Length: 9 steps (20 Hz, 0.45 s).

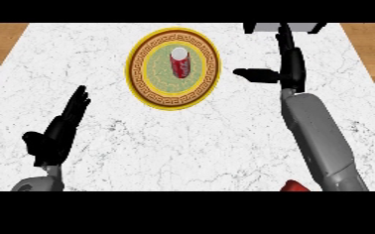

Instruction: Pick the can from the placemat and place it in the plate

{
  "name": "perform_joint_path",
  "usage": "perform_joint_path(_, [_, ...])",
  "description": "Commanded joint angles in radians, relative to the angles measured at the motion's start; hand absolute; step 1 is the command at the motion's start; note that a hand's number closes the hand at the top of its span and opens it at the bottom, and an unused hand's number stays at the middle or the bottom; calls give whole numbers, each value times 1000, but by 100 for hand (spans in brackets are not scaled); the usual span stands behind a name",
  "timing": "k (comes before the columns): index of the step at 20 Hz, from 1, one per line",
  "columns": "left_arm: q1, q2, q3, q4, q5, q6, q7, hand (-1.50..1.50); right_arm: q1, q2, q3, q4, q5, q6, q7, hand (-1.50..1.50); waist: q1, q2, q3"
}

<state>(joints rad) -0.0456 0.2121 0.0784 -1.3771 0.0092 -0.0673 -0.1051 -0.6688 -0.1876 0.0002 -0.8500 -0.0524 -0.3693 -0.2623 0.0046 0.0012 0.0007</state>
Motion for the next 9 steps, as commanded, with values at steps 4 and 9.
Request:
perform_joint_path(4, [-58, -3, 16, 35, 3, -14, 14, 0, 44, -68, -75, 140, -14, 142, -194, -150, 4, 3, 0])
perform_joint_path(9, [-18, 9, 36, 4, 9, -45, 27, 0, 42, -57, -84, 133, 29, 123, -216, -150, 3, 0, 0])
